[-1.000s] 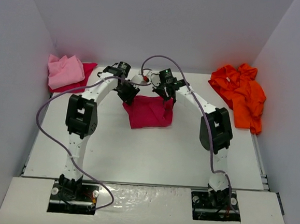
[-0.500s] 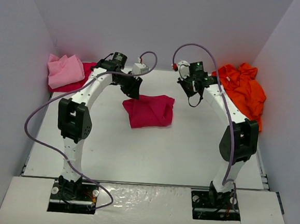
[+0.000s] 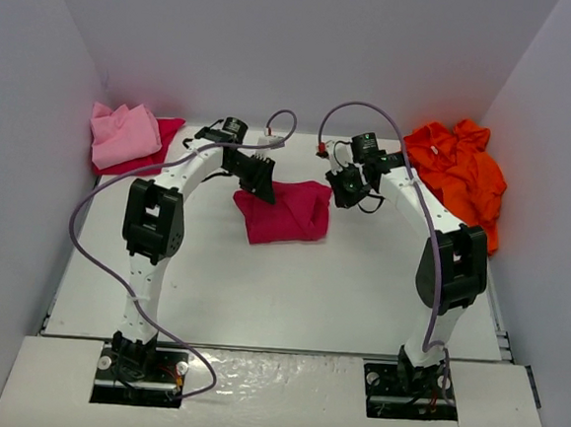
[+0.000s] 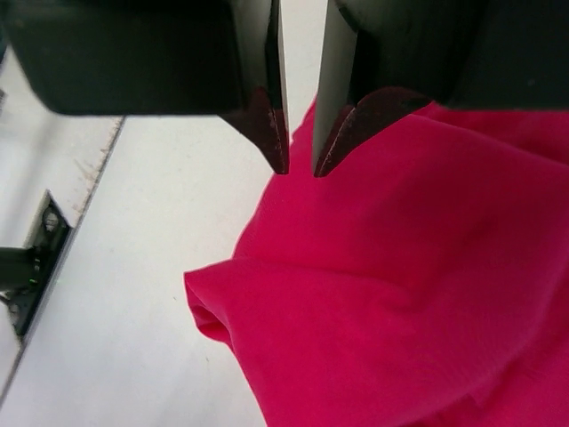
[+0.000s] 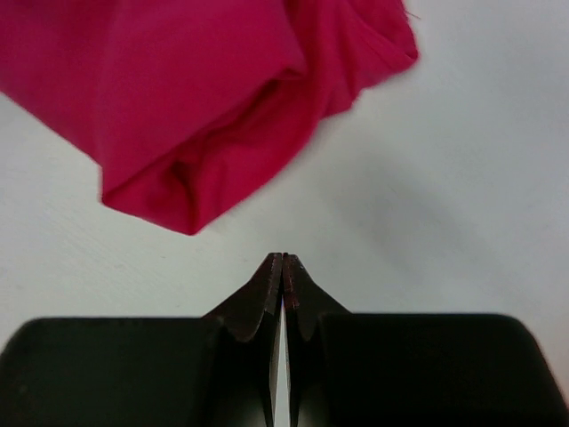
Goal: Fold and stack the t-shirts
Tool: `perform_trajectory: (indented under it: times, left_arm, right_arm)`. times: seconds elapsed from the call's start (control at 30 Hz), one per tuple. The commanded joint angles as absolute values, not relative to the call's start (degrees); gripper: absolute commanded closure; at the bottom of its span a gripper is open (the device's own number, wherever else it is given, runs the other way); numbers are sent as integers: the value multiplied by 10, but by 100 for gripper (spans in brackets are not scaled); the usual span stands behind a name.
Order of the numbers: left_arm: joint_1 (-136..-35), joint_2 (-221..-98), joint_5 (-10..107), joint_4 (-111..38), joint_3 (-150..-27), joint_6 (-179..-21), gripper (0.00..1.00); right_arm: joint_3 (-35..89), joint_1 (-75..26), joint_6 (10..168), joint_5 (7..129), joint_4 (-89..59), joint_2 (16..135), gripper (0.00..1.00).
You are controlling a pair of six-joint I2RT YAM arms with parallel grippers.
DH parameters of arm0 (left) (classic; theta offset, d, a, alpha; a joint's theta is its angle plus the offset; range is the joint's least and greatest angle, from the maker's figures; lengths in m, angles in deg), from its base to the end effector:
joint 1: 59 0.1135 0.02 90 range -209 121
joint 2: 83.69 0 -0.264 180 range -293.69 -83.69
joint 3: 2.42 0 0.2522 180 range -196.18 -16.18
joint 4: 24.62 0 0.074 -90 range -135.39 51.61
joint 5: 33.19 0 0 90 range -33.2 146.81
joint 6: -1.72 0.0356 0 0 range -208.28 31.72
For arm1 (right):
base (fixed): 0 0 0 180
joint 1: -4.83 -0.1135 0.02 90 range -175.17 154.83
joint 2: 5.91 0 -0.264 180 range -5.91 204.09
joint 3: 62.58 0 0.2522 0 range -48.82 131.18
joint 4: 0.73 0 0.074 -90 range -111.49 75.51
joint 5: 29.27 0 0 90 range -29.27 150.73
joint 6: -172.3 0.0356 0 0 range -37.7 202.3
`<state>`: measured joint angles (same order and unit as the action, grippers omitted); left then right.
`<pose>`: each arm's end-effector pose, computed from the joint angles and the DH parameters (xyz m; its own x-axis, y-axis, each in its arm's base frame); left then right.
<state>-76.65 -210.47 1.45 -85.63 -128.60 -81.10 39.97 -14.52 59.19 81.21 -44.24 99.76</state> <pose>0.4438 -0.1719 0.2394 -0.7636 0.3175 -0.5622 0.6456 0.3864 -0.6587 0.3892 0.1499 0.2759 -0.4200 -0.5372 -0.7314 -0.7632 0.6452 -0.0356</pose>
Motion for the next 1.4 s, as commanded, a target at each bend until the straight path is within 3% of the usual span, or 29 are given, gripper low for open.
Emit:
perform_trajectory:
  times: [0.0, 0.47, 0.73, 1.03, 1.37]
  left_arm:
    - [-768, -2091, -46, -813, -1289, -849, 87]
    - [-765, -2143, -43, -821, -1270, -839, 92]
    - [-756, -2176, -29, -821, -1245, -826, 100]
    - [-756, -2193, -12, -819, -1208, -804, 100]
    - [-758, -2187, -8, -832, -1215, -780, 100]
  right_arm:
    - [433, -160, 579, 960, -453, 977, 100]
    - [484, -246, 551, 988, -462, 1100, 100]
    - [524, -215, 545, 925, -455, 1187, 100]
    - [565, -136, 543, 860, -431, 1165, 100]
    - [591, -145, 540, 853, -403, 1191, 100]
